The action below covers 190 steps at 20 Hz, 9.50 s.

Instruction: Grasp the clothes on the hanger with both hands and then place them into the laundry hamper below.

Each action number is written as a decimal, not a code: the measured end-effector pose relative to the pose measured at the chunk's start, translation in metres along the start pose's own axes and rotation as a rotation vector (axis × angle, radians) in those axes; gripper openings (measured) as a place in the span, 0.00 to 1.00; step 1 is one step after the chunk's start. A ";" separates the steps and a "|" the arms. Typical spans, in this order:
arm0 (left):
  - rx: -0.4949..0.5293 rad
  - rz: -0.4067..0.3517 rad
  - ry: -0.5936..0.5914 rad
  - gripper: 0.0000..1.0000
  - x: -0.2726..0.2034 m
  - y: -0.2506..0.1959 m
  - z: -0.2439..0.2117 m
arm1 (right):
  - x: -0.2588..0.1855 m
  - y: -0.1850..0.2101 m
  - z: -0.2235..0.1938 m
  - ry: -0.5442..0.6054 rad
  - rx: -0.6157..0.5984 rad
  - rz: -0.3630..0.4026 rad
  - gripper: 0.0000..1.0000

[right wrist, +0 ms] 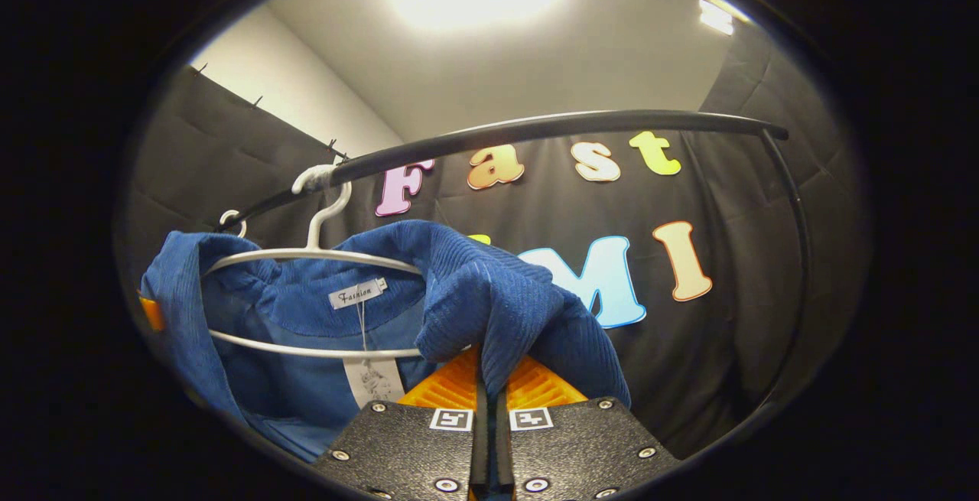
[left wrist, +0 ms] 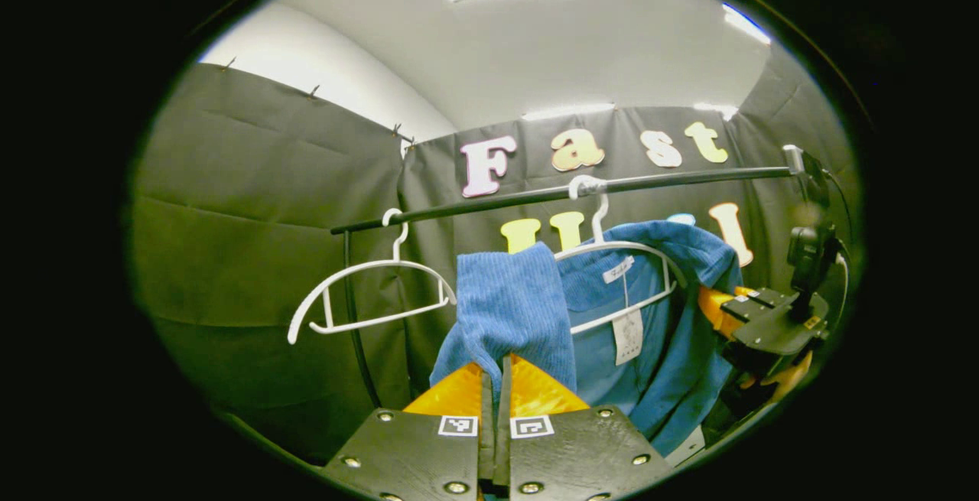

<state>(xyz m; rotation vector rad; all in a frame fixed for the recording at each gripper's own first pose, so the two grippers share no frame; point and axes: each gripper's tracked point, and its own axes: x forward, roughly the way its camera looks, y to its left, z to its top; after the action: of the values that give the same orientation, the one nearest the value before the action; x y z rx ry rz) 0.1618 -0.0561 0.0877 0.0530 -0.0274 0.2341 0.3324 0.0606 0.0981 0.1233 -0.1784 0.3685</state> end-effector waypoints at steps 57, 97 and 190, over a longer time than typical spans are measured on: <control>0.038 0.181 -0.064 0.05 0.090 0.142 0.030 | 0.102 -0.095 -0.041 0.052 -0.246 -0.129 0.04; -0.098 -0.059 0.140 0.01 -0.015 0.102 -0.066 | -0.074 -0.055 -0.072 0.241 -0.093 -0.067 0.03; -0.094 -0.248 0.054 0.87 -0.283 0.068 -0.015 | -0.471 -0.048 0.057 0.210 -0.098 -0.167 0.93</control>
<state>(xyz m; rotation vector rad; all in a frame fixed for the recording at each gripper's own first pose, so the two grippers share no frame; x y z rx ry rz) -0.1291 -0.0549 0.0664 -0.0435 0.0220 -0.0134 -0.0909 -0.1562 0.0576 0.0025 0.0217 0.2035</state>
